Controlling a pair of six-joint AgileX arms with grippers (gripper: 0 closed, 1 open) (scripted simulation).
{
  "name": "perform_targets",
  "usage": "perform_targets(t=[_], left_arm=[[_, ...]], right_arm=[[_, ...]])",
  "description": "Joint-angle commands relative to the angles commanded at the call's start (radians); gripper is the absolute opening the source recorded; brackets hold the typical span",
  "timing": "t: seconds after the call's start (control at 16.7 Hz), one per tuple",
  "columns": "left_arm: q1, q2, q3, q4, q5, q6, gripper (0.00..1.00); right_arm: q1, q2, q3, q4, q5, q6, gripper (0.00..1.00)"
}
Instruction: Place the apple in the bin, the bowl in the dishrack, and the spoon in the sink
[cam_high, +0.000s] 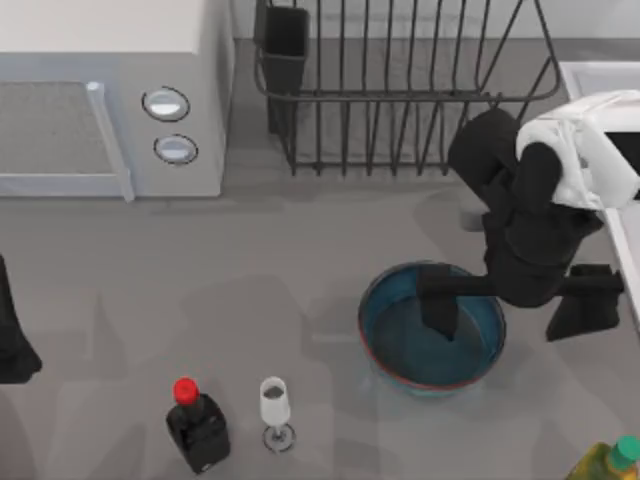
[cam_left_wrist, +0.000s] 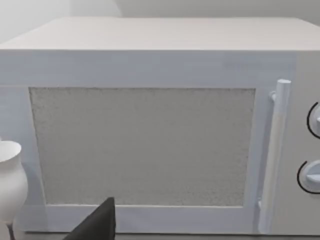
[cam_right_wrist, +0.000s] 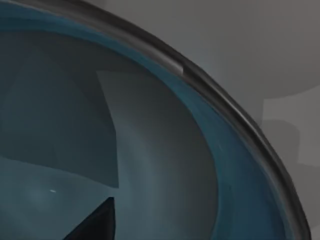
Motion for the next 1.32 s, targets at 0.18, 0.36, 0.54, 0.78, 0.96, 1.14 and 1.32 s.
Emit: perform_targets(t=[0.18, 0.36, 0.54, 0.78, 0.96, 1.14, 1.32], left_arm=[[0.0, 0.0, 0.0, 0.0, 0.0, 0.0, 1.0], [0.0, 0.0, 0.0, 0.0, 0.0, 0.0, 1.0], [0.0, 0.0, 0.0, 0.0, 0.0, 0.0, 1.0], [0.0, 0.0, 0.0, 0.0, 0.0, 0.0, 1.0], [0.0, 0.0, 0.0, 0.0, 0.0, 0.0, 1.0], [0.0, 0.0, 0.0, 0.0, 0.0, 0.0, 1.0], [0.0, 0.0, 0.0, 0.0, 0.0, 0.0, 1.0]], right_arm=[[0.0, 0.0, 0.0, 0.0, 0.0, 0.0, 1.0], [0.0, 0.0, 0.0, 0.0, 0.0, 0.0, 0.77], [0.0, 0.0, 0.0, 0.0, 0.0, 0.0, 0.55], [0.0, 0.0, 0.0, 0.0, 0.0, 0.0, 0.25], [0.0, 0.0, 0.0, 0.0, 0.0, 0.0, 0.02], [0.0, 0.0, 0.0, 0.0, 0.0, 0.0, 0.0], [0.0, 0.0, 0.0, 0.0, 0.0, 0.0, 0.0]])
